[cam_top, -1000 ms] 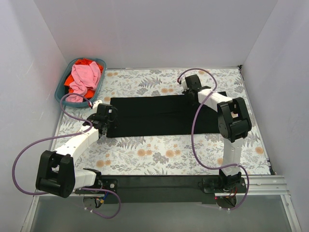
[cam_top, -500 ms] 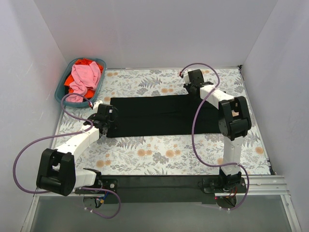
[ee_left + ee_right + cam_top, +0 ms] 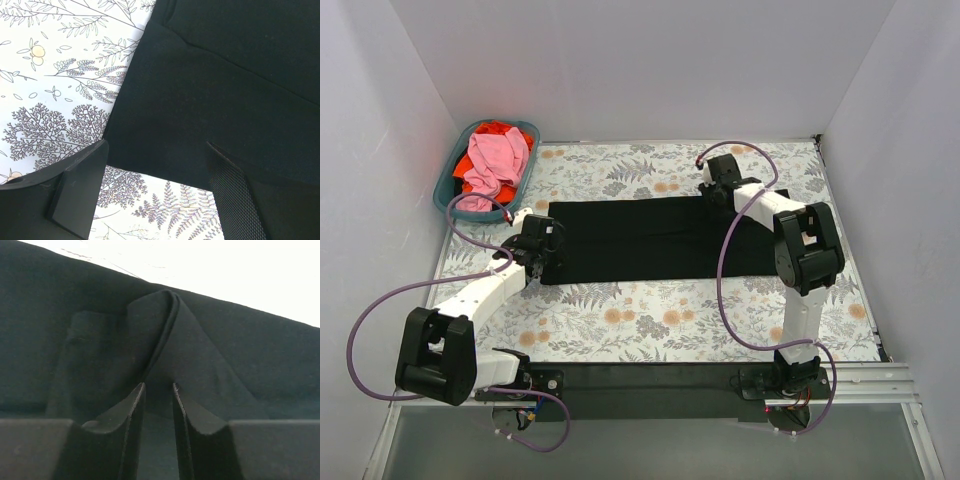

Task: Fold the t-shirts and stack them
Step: Fold the tshirt

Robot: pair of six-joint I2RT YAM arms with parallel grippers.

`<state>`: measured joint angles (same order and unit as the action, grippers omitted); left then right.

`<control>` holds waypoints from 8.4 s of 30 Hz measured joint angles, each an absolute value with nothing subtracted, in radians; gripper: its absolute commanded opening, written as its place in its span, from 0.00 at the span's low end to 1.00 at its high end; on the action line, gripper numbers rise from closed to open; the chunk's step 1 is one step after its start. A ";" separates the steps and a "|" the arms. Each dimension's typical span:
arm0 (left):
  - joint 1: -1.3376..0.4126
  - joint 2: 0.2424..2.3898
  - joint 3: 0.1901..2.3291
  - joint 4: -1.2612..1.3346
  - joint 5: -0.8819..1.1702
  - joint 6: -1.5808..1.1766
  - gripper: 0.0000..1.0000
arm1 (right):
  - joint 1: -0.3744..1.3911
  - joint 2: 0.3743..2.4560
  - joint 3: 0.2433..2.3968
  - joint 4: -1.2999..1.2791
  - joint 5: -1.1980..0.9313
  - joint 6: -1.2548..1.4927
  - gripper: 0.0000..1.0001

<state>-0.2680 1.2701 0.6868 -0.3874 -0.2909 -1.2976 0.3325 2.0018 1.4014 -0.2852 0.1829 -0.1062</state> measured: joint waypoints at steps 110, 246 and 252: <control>-0.268 1.284 0.687 -0.388 -0.291 -1.298 0.76 | 0.447 2.075 1.541 -0.229 0.118 0.078 0.01; -0.736 2.229 1.512 0.261 0.243 -1.010 0.01 | -0.019 1.854 1.280 -0.053 -0.160 0.049 0.01; -0.736 2.229 1.523 0.265 0.220 -0.957 0.01 | -0.019 1.854 1.287 -0.050 -0.176 0.054 0.01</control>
